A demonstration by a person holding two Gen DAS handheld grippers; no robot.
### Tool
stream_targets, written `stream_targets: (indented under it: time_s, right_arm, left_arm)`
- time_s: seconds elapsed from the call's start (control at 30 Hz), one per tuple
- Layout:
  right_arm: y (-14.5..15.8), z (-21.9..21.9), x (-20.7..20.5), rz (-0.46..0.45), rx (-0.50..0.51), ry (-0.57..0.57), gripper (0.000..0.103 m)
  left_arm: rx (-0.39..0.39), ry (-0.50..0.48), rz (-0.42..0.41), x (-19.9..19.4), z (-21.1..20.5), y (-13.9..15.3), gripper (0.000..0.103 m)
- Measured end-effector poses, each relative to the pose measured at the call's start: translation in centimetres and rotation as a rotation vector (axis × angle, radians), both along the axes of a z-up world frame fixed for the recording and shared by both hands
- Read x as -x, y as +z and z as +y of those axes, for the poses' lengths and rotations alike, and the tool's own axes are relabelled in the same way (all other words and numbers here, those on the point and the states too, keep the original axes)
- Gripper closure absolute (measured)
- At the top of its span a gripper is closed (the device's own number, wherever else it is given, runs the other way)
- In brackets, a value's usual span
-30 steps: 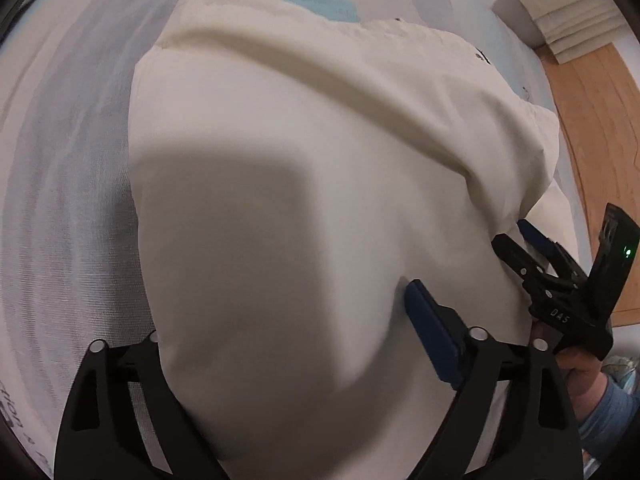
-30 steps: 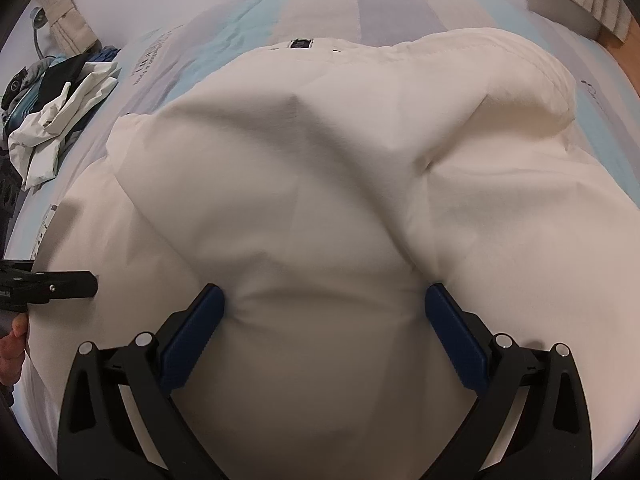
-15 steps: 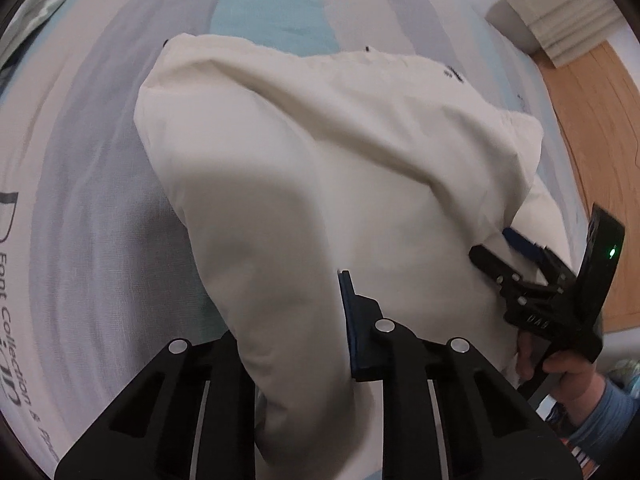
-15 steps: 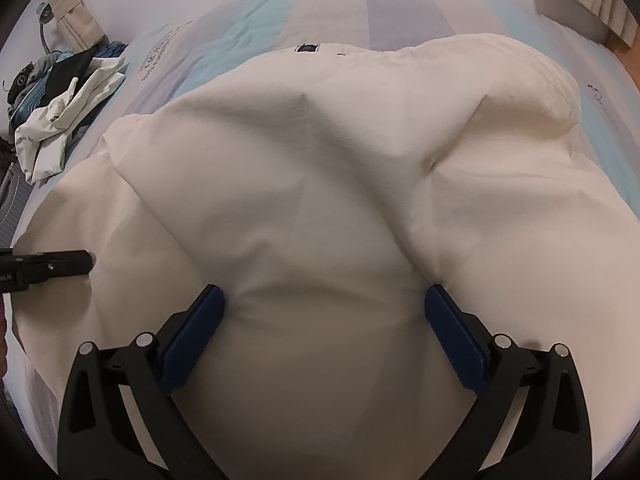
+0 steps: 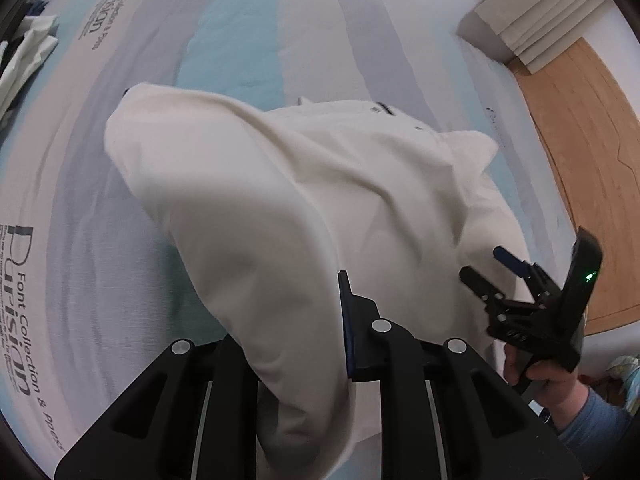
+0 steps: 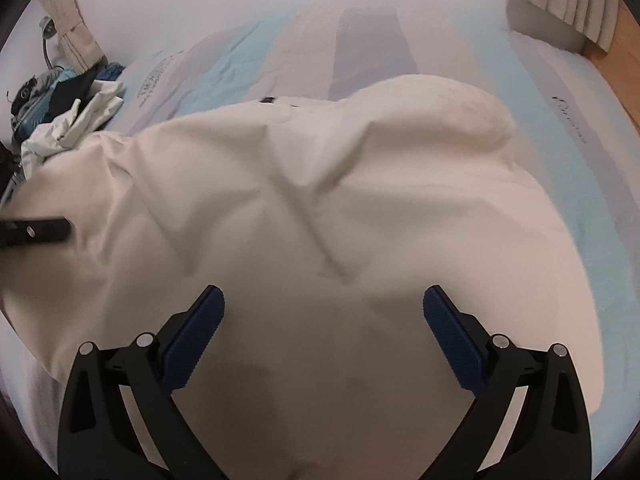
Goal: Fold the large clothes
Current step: 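Grasp the folded jacket edge with the left tool and lift it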
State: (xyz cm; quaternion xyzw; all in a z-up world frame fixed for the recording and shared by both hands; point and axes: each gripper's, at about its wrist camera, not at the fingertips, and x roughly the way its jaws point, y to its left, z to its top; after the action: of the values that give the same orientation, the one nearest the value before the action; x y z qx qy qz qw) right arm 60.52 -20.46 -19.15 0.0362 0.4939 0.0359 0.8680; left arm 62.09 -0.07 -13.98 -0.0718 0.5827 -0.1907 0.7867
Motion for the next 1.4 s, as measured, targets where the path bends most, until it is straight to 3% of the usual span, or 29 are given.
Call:
stream_targets:
  time_s: [0.5, 0.73, 1.03, 1.4]
  right_arm:
    - [0.6, -5.0, 1.3, 0.007, -0.006, -0.051, 0.008]
    - [2.1, -6.9, 1.7, -0.031, -0.007, -0.044, 0.008]
    - [3.6, -10.9, 3.2, -0.050, -0.014, -0.049, 0.008]
    - [4.1, -15.8, 3.6, -0.038, 0.032, -0.101, 0.008]
  left_arm:
    - [-0.027, -0.108, -0.088, 0.3, -8.6, 6.6, 0.087]
    - [-0.042, -0.197, -0.134, 0.6, -14.2, 7.8, 0.086]
    - [-0.075, -0.287, -0.165, 1.2, -21.4, 7.6, 0.085]
    - [-0.186, -0.285, -0.190, 2.0, -27.8, 4.3, 0.085]
